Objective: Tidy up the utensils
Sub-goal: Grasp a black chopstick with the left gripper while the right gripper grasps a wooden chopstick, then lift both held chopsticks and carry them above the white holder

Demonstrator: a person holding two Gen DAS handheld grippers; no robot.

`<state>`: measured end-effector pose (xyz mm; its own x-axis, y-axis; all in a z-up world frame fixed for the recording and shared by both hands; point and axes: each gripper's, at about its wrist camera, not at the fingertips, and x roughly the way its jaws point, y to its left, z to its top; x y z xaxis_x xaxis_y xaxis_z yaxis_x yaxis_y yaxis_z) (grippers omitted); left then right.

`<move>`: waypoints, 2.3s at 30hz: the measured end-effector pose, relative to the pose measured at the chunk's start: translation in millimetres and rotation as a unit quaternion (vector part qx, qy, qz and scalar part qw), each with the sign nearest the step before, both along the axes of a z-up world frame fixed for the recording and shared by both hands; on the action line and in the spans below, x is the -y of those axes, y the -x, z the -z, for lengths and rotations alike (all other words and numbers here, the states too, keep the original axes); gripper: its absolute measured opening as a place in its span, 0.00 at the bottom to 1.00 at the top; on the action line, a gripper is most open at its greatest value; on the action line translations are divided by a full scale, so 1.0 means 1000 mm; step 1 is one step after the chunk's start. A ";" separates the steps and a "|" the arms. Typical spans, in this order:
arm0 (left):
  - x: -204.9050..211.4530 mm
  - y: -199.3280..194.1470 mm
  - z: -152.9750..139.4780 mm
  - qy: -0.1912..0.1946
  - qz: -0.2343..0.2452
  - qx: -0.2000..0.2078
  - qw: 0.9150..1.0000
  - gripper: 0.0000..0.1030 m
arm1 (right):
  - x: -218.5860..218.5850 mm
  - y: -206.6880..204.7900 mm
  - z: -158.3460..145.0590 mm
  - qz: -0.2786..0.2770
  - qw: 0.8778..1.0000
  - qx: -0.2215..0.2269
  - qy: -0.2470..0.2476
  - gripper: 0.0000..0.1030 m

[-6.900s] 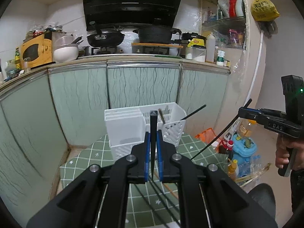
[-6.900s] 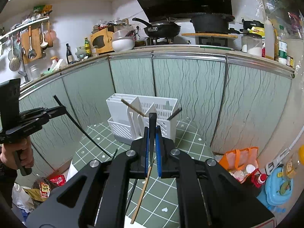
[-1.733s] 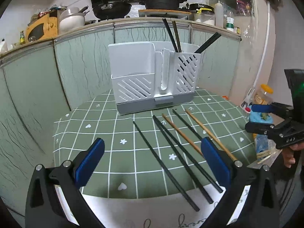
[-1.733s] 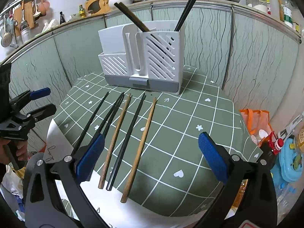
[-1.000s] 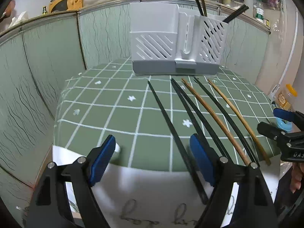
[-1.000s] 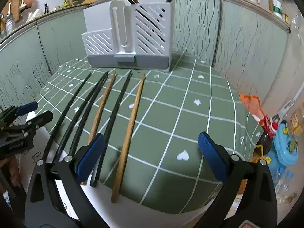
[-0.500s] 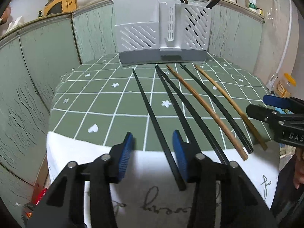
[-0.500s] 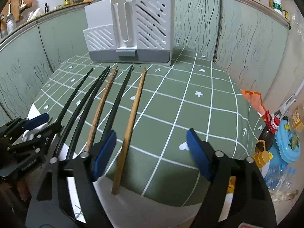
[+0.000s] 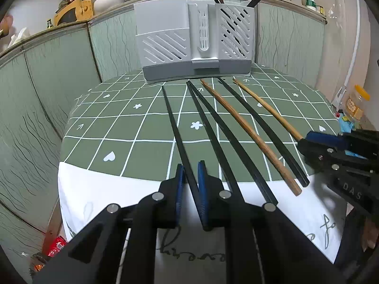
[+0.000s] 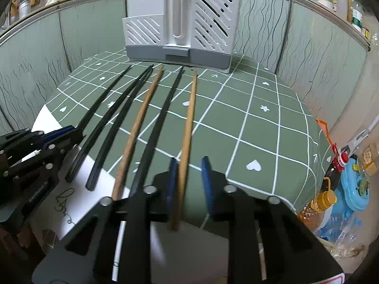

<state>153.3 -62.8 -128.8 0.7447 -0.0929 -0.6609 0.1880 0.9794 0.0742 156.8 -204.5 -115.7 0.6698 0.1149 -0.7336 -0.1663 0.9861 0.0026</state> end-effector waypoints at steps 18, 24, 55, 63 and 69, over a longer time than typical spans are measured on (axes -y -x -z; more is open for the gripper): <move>-0.024 -0.002 -0.012 0.035 -0.036 0.006 0.999 0.07 | 0.006 0.004 -0.006 0.014 1.000 0.002 -0.025 0.06; -0.036 0.000 -0.027 0.037 -0.027 0.018 0.999 0.07 | 0.009 0.005 -0.018 0.014 0.999 0.014 -0.033 0.06; -0.075 -0.010 -0.100 0.101 0.017 0.045 0.994 0.08 | 0.033 0.002 -0.097 0.009 0.995 0.073 -0.069 0.06; -0.079 -0.013 -0.132 0.093 0.038 0.067 0.993 0.08 | 0.036 -0.005 -0.129 0.002 0.993 0.097 -0.074 0.06; -0.078 -0.017 -0.155 0.087 0.060 0.079 0.991 0.08 | 0.038 -0.008 -0.150 -0.005 0.990 0.113 -0.078 0.06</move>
<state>170.2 15.4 26.0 0.8141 -0.2890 -0.5038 0.3035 0.9512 -0.0552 165.3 -242.7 34.6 0.8134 0.2235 -0.5371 -0.1908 0.9747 0.1166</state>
